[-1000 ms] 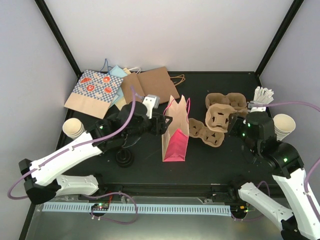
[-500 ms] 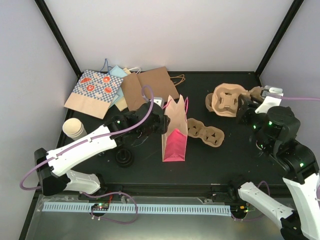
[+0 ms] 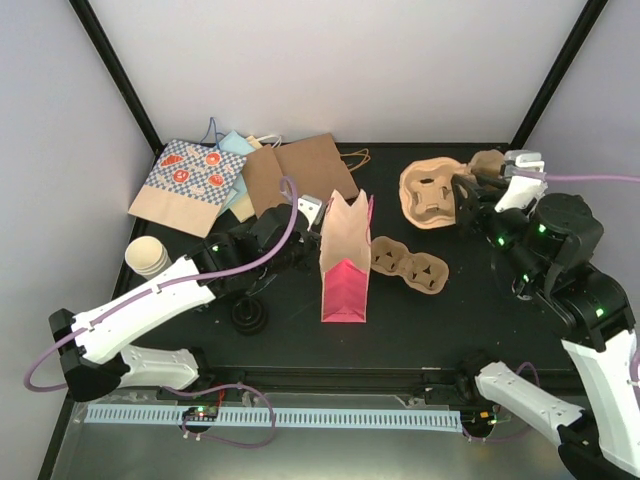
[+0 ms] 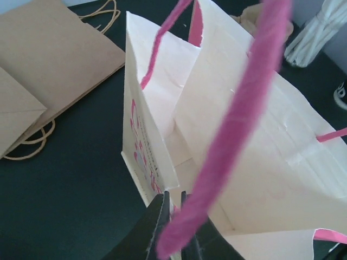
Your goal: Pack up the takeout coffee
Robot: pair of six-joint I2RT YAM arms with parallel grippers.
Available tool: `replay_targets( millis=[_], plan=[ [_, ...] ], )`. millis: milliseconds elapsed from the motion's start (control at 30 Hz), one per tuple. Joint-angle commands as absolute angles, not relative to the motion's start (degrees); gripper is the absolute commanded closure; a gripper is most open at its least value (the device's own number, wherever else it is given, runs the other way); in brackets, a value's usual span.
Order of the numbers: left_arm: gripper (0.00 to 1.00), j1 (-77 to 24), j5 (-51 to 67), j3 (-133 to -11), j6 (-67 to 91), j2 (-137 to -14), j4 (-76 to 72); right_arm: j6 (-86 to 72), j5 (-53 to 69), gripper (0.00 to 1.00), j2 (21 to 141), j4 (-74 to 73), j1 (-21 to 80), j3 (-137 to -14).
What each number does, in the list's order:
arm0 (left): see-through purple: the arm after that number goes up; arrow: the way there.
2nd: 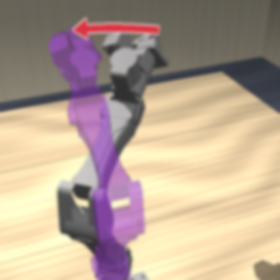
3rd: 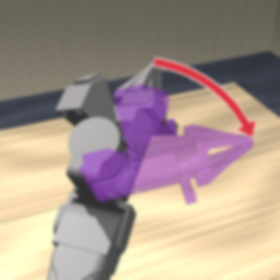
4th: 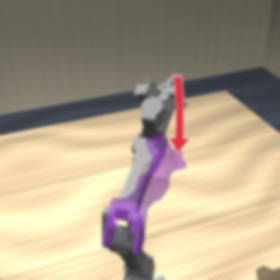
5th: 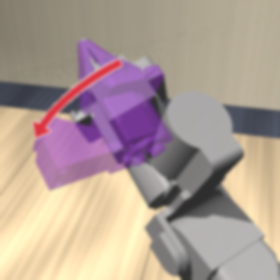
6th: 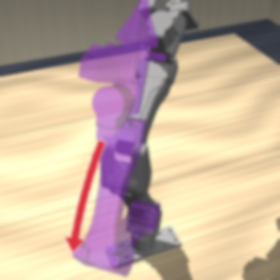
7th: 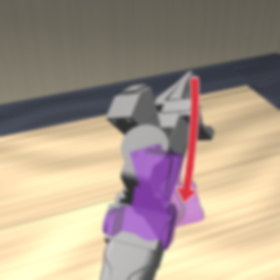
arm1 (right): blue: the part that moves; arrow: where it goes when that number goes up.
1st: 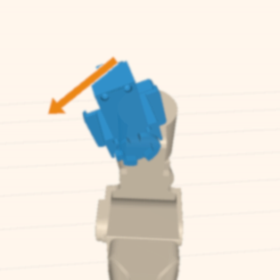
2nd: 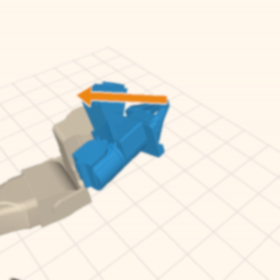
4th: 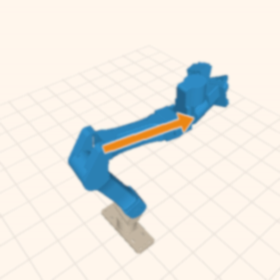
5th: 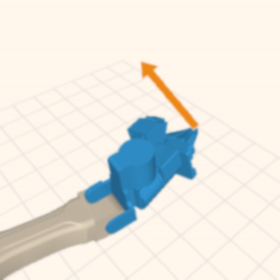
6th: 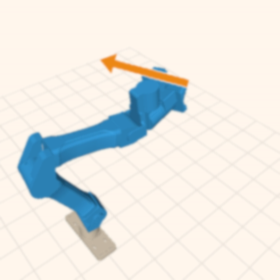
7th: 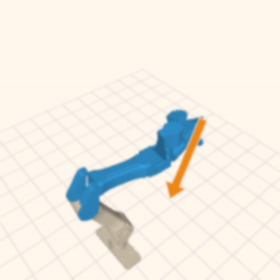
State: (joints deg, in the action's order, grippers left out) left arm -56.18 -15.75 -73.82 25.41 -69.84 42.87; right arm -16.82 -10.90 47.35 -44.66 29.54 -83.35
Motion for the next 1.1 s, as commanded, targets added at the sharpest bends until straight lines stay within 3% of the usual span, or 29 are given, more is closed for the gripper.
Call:
replay_targets(
  millis=[0,33,200,467,533,633,733,833,1067],
  plan=[
    [0.94,-55.0,-14.9,-76.5,20.3,-69.4,46.5,-15.1,-5.9,0.59,49.0,-43.2,29.7,-85.1],
    [0.98,-54.8,-14.9,-77.0,20.0,-69.6,47.0,-15.1,-5.8,0.59,49.4,-43.3,29.7,-85.2],
    [0.99,-53.5,-14.6,-79.3,17.8,-70.1,48.8,-14.5,-4.5,0.59,50.1,-43.4,29.7,-85.2],
    [0.91,-48.5,-6.7,-80.7,14.9,-71.0,50.1,-13.4,-3.9,0.6,50.9,-44.0,29.7,-84.8],
    [0.83,-47.5,-6.8,-81.2,16.3,-71.6,51.8,-13.3,-3.7,0.6,50.9,-44.0,29.7,-84.5],
    [0.51,-46.8,-8.2,-81.7,18.5,-71.7,54.2,-13.1,-3.6,0.61,51.1,-44.1,29.7,-84.3],
    [0.32,-46.8,-9.4,-81.6,20.0,-71.3,55.7,-13.0,-3.3,0.61,51.2,-44.0,29.8,-84.3],
    [0.27,-46.8,-10.9,-81.7,20.6,-71.7,57.5,-13.2,-3.1,0.61,51.3,-43.9,29.7,-84.2],
    [0.29,-46.9,-10.9,-84.5,22.8,-75.5,64.1,-13.4,-2.8,0.61,51.1,-43.6,29.7,-83.2]
  ],
)
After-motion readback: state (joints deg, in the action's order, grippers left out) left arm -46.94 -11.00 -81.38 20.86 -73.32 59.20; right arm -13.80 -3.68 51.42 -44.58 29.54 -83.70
